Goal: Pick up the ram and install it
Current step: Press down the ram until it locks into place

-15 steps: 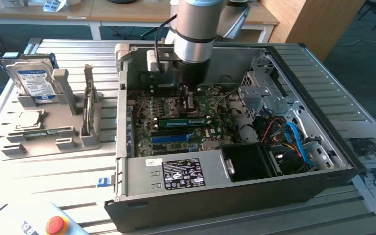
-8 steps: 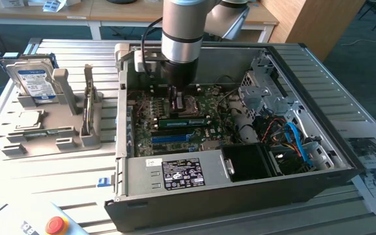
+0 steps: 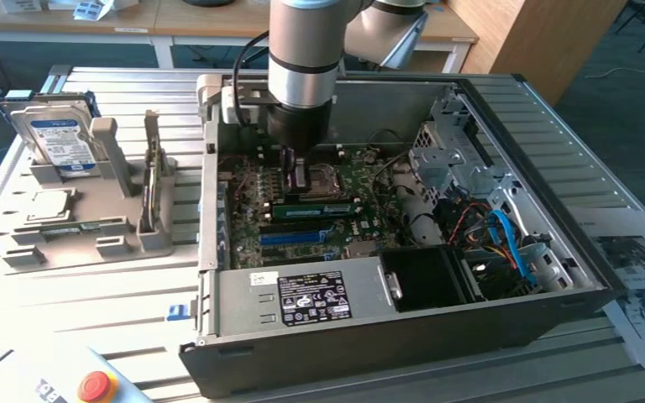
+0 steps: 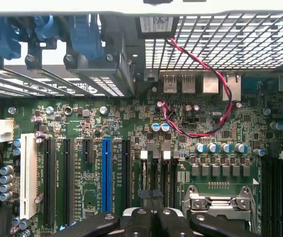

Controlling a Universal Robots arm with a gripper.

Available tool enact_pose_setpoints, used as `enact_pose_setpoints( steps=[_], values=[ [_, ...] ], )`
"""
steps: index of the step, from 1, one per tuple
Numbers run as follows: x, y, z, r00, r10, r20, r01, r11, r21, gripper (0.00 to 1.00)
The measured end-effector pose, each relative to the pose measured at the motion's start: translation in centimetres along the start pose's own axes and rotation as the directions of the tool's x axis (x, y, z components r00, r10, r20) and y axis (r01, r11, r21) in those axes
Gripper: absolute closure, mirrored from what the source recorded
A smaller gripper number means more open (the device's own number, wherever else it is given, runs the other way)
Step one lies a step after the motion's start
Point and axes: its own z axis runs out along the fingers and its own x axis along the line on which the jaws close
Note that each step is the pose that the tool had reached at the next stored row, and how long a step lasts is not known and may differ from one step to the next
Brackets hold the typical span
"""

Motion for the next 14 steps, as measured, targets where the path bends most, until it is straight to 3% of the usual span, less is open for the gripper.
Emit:
enact_pose_setpoints(
  steps=[10, 14],
  values=[
    [0.17, -0.01, 0.0, 1.0, 0.0, 0.0, 0.0, 1.0, 0.0, 0.9],
    [0.19, -0.58, 0.0, 1.0, 0.0, 0.0, 0.0, 1.0, -0.0001, 0.9]
  ],
)
